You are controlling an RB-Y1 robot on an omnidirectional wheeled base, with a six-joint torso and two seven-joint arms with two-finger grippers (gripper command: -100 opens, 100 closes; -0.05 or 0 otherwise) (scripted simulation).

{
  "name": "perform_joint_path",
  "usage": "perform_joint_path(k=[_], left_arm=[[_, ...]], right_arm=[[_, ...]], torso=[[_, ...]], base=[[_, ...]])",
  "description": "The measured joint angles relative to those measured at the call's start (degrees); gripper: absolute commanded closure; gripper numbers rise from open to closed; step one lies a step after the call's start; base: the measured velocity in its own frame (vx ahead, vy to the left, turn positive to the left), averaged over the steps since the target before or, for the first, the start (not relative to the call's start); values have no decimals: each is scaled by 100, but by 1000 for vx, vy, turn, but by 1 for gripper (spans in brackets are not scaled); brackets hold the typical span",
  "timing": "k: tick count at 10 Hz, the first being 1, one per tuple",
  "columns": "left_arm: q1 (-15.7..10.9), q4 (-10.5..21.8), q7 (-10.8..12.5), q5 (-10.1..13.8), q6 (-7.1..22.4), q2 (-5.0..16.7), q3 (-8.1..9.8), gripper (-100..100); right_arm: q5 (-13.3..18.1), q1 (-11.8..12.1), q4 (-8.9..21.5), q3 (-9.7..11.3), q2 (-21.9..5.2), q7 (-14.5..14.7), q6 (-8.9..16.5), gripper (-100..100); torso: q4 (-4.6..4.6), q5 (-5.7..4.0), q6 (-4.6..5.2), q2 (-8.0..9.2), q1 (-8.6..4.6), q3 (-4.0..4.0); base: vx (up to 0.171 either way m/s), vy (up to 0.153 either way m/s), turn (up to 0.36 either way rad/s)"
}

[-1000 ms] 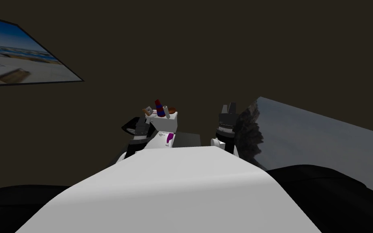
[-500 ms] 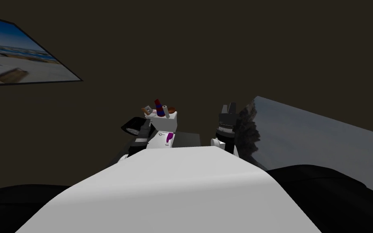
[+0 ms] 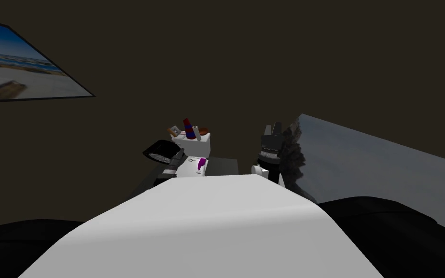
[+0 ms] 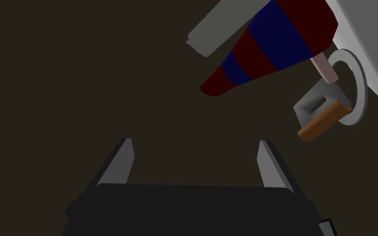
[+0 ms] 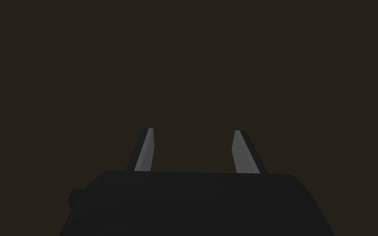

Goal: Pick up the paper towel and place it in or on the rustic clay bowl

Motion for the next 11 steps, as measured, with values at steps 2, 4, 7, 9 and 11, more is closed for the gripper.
perform_joint_path(k=[2, 4, 7, 9, 11], left_arm=[[118, 85, -246, -320, 196, 37, -50, -100], [259, 297, -438, -575, 228, 110, -18, -100], [273, 580, -762, -962, 376, 181, -45, -100], [284, 712, -946, -1167, 467, 232, -51, -100], [198, 918, -1150, -1342, 486, 374, 1, -100]], right_arm=[[0, 0, 0, 0, 0, 0, 0, 0], [0, 0, 0, 0, 0, 0, 0, 0], [0, 0, 0, 0, 0, 0, 0, 0], [0, 0, 0, 0, 0, 0, 0, 0], [0, 1, 0, 0, 0, 0, 0, 0]], torso=[[0, 0, 0, -3, 1, -1], [-1, -1, 0, -5, -1, -3], [-2, -1, 1, -10, -1, -6], [-2, 0, 0, -11, -1, -6], [-3, -2, 0, -15, -7, -8]], base=[[0, -17, -39], [7, -18, -41], [12, -18, -37], [18, -25, -19], [27, -35, 1]])
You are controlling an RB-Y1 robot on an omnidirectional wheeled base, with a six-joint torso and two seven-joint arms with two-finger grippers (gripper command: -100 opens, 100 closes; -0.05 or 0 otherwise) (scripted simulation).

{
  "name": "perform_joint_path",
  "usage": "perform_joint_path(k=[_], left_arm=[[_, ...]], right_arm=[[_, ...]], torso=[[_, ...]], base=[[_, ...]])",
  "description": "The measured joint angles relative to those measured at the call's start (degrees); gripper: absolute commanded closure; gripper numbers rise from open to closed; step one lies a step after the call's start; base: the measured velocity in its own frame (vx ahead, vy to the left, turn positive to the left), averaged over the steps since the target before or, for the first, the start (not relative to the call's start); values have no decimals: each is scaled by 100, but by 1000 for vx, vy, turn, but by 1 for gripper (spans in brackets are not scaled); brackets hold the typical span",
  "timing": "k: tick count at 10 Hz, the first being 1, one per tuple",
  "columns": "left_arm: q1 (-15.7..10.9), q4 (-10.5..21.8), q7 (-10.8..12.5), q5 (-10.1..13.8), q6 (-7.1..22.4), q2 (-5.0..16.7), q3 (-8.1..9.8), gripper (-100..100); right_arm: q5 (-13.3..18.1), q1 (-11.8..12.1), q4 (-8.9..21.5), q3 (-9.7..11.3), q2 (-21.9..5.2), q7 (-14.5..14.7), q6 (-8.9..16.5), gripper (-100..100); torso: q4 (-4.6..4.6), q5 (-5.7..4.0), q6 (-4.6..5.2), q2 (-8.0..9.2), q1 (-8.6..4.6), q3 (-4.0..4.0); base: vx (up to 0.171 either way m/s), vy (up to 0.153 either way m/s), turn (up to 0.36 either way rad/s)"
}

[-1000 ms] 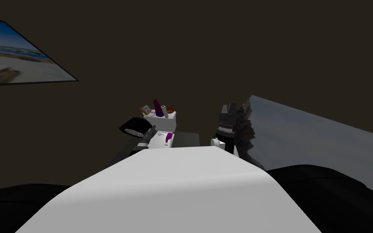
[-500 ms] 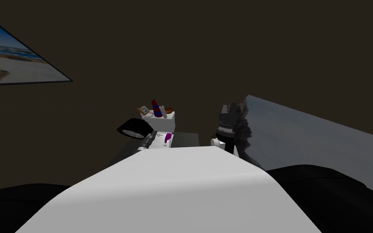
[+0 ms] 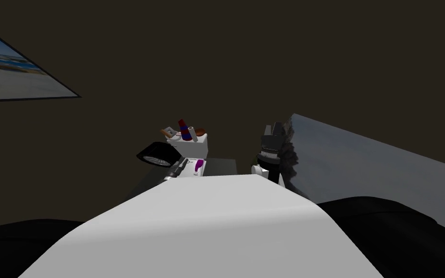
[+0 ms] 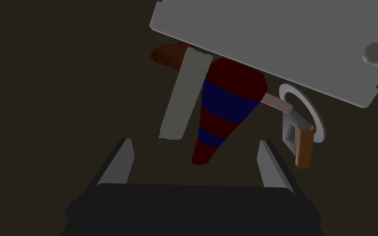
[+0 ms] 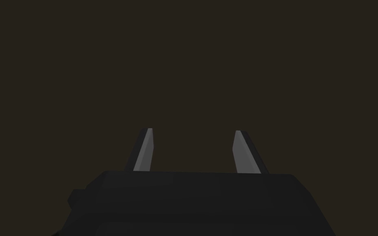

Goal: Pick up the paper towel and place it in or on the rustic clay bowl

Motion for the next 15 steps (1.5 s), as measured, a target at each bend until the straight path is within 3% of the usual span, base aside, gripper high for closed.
perform_joint_path(k=[9, 15], left_arm=[[-933, 662, -559, -155, -214, 548, 293, -100], [-1604, 924, -796, -156, -325, 897, 492, -100]], right_arm=[[0, 1, 0, 0, 0, 0, 0, 0], [0, 2, -1, 0, 0, 0, -1, 0]], torso=[[-5, 0, 0, -21, 3, -12], [-17, 1, 1, -76, 4, -44]], base=[[63, -31, 13], [188, -18, -37]])
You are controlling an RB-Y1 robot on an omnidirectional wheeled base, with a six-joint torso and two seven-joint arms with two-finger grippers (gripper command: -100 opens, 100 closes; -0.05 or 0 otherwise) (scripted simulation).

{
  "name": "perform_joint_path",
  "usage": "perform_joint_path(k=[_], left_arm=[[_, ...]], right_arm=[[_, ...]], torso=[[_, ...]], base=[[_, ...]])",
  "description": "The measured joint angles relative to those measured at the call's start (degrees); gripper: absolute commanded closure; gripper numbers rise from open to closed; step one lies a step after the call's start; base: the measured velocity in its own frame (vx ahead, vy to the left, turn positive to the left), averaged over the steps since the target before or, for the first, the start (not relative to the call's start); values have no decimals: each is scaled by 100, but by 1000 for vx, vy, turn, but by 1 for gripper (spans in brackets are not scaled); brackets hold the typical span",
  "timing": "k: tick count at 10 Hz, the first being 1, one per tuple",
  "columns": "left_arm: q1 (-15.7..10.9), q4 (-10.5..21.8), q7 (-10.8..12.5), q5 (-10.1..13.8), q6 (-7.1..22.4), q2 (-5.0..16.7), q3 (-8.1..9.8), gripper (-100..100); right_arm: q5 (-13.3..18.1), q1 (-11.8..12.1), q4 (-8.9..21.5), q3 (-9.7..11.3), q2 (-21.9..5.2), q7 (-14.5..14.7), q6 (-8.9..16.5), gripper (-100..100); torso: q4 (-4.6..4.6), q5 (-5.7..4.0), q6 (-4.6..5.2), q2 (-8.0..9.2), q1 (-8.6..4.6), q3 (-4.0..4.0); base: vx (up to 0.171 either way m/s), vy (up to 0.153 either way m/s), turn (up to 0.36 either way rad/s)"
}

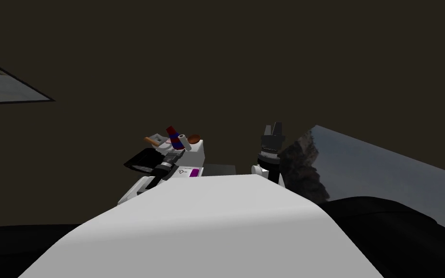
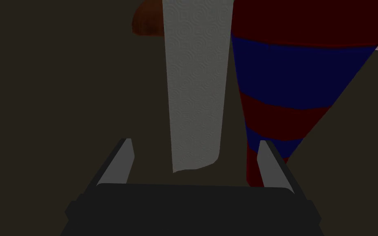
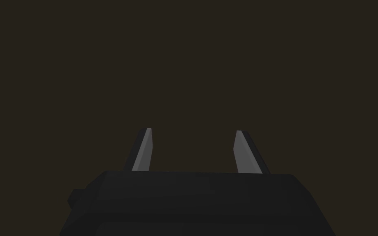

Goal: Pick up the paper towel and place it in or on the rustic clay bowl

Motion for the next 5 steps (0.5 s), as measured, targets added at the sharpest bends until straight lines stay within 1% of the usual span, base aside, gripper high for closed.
perform_joint_path(k=[1, 2, 3, 4, 5], left_arm=[[-65, 18, -18, 1, -16, 15, 18, -100], [-138, 59, -43, -1, -41, 12, 30, -100], [-148, 63, -48, -1, -48, 11, 31, 0], [-148, 63, -48, -1, -47, 11, 31, -100], [-148, 63, -48, -1, -47, 12, 31, 100]], right_arm=[[0, 0, 0, 0, 0, 0, 0, 0], [0, 0, 0, 0, 0, 0, 0, 0], [0, -1, 0, 0, 0, 0, 0, 0], [0, -2, 0, 0, 0, 0, 0, 0], [0, -2, 1, 0, 0, 0, 1, 0]], torso=[[1, 1, 0, 5, 9, 2], [1, 3, -1, 5, 14, 3], [6, 3, -3, 39, 11, 20], [13, 2, -3, 67, 8, 37], [16, 2, -3, 79, 7, 45]], base=[[202, 23, -67], [92, 10, -13], [17, 2, 2], [9, 1, -1], [0, 0, 0]])
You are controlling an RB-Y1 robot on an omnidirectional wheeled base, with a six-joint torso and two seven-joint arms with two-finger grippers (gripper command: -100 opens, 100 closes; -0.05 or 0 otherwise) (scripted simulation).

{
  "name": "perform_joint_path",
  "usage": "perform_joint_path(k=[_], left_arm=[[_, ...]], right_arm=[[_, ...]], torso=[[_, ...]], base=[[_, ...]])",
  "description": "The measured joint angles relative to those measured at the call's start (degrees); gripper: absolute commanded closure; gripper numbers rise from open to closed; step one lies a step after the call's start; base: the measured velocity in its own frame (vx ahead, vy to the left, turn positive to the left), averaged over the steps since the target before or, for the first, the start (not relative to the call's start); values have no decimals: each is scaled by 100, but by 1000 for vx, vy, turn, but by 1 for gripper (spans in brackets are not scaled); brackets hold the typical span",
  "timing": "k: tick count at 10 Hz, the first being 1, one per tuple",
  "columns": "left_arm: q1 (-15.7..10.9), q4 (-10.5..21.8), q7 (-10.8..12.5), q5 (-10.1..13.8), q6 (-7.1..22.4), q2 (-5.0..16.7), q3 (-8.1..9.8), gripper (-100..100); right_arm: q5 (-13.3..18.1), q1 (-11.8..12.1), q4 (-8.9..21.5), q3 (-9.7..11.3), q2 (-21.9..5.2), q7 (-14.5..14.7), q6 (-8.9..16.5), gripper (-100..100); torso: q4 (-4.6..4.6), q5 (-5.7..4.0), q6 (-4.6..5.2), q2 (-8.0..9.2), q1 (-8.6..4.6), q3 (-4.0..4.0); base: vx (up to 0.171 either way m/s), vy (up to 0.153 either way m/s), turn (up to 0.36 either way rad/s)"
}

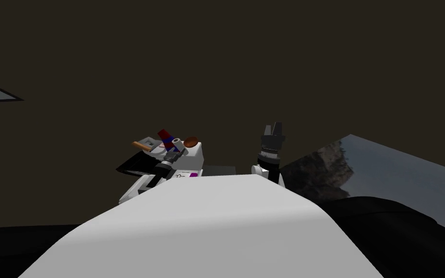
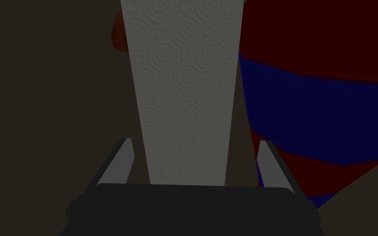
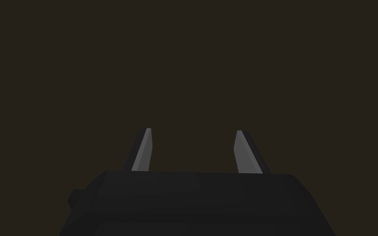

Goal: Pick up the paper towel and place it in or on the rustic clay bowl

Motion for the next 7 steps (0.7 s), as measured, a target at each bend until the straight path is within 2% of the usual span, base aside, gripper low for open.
perform_joint_path(k=[4, 5, 6, 7], left_arm=[[2, 0, 2, 2, 4, -4, -1, 100], [3, 0, 2, 2, 5, -5, -1, 0], [3, 0, 2, 2, 5, -5, -1, 100], [3, 1, 3, 2, 6, -5, 0, 0]], right_arm=[[0, 0, 0, 0, 0, 0, 0, 0], [0, 0, 0, 0, 0, 0, 0, 0], [0, 0, 0, 0, 0, 0, 0, 0], [0, 0, 0, 0, 0, 0, 0, 0]], torso=[[1, 1, 4, 2, 10, 1], [1, 1, 5, 2, 10, 2], [1, 1, 5, 2, 10, 2], [1, 1, 5, 2, 9, 2]], base=[[0, 0, 0], [0, 0, 0], [0, 0, 0], [0, 0, 0]])
